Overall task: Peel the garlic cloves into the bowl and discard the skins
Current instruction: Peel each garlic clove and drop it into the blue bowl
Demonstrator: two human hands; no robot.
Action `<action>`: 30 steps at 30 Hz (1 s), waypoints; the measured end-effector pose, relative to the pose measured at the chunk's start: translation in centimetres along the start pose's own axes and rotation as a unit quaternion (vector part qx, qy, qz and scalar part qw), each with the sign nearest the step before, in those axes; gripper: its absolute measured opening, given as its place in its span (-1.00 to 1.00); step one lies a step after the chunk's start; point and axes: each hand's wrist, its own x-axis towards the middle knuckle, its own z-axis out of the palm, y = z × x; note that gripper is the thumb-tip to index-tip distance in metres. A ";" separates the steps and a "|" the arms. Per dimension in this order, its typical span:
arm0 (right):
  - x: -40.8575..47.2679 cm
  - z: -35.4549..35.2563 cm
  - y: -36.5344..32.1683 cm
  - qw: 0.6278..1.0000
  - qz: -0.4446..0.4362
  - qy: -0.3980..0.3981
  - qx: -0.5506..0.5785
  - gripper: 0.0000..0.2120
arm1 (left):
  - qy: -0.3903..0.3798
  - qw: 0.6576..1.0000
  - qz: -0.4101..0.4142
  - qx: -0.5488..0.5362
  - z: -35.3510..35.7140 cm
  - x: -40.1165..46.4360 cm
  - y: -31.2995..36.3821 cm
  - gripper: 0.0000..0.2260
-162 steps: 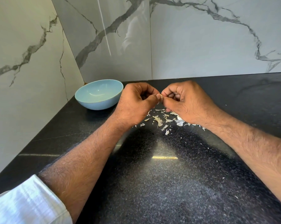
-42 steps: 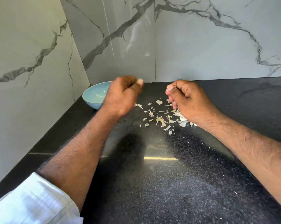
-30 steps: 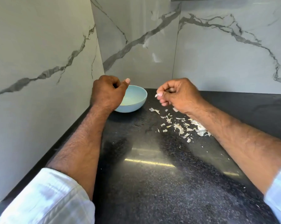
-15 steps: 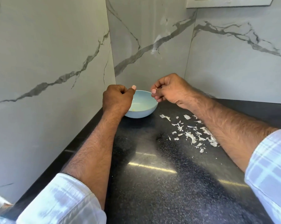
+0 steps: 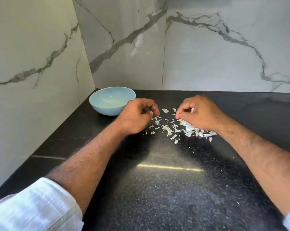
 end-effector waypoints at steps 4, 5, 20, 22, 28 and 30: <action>1.0 0.5 1.8 0.998 0.026 0.004 -0.060 -0.80 | 0.026 0.999 -0.020 0.011 1.4 0.6 -0.7 -0.70; 1.1 0.6 2.2 0.997 0.031 -0.002 -0.073 -0.80 | 0.039 0.999 -0.013 0.017 1.7 0.9 -0.7 -0.72; 0.9 1.3 2.3 0.991 0.017 -0.071 -0.114 -0.83 | 0.069 0.995 0.027 0.060 1.7 0.9 -0.2 -0.73; 0.7 1.2 1.8 0.995 0.027 -0.065 -0.067 -0.91 | 0.066 0.998 0.008 0.017 1.7 0.9 -0.1 -0.84; -0.1 0.8 -0.7 0.997 0.027 -0.026 0.061 -0.91 | 0.023 0.995 -0.014 -0.093 2.4 0.6 1.1 -0.89; -0.2 0.9 -1.1 0.997 0.027 -0.012 0.064 -0.92 | 0.022 0.992 -0.019 -0.121 2.4 0.6 1.3 -0.90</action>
